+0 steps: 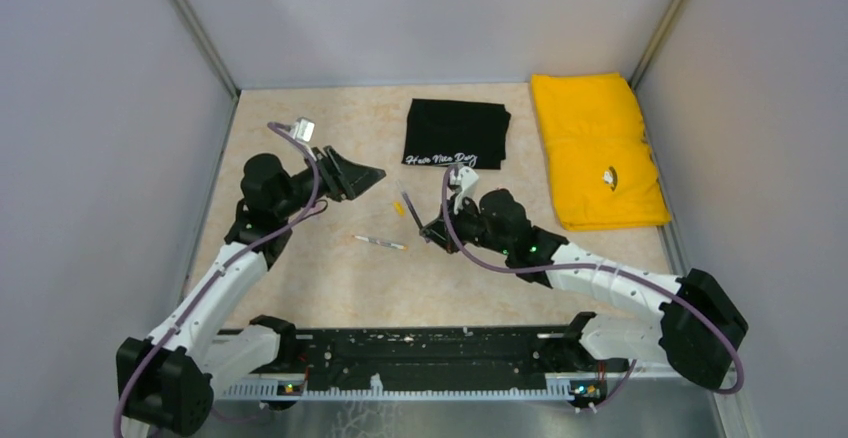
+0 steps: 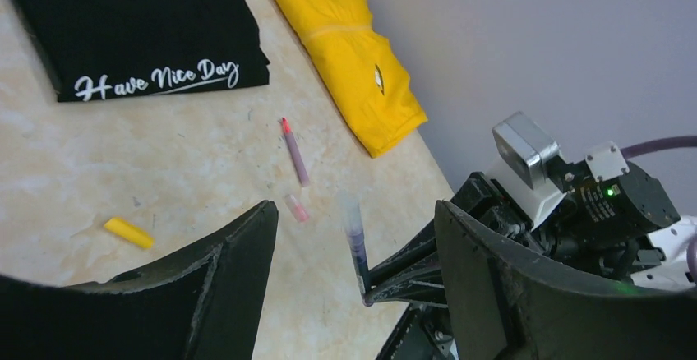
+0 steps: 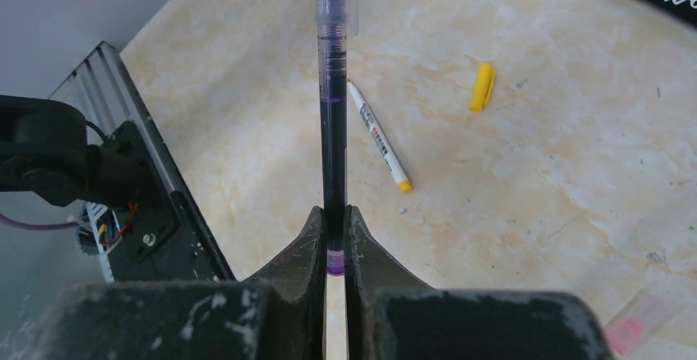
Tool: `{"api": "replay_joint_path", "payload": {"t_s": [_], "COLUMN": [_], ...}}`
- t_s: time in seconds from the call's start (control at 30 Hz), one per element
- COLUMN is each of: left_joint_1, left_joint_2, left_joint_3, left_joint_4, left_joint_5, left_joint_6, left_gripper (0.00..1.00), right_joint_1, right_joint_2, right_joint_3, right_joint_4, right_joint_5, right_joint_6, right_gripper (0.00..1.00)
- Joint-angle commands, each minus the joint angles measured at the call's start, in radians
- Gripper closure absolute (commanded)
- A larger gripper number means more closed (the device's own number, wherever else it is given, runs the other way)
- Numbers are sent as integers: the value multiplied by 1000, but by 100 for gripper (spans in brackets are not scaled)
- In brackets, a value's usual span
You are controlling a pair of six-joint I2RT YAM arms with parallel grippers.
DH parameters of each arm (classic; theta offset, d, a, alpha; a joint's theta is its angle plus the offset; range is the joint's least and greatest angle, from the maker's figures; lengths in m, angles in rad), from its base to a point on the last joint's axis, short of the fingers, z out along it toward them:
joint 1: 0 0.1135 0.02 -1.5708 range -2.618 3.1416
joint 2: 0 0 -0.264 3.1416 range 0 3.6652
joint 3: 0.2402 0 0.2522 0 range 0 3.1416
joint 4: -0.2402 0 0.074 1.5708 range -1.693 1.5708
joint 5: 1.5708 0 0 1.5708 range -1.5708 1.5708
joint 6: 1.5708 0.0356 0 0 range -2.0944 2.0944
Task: Insert the pens into the pen caps
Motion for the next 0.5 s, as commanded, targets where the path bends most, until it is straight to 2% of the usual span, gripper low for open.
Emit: {"api": "replay_joint_path", "payload": {"t_s": [0.0,0.27,0.47], "left_joint_1": [-1,-16,-56], "left_joint_2": [36,92,110], "left_joint_3": [-12,-3,-14], "left_joint_4": [103,167,185], "left_joint_5": [140,233,240], "left_joint_6": [-22,-23,-20], "left_gripper": [25,28,27], "right_joint_1": [-11,-11,-10], "right_joint_2": [-19,41,98], "right_joint_3": [64,155,219], "right_joint_4": [112,126,178], "right_joint_5": [-41,-28,-17], "right_joint_6": [38,53,83], "right_gripper": [100,100,100]}}
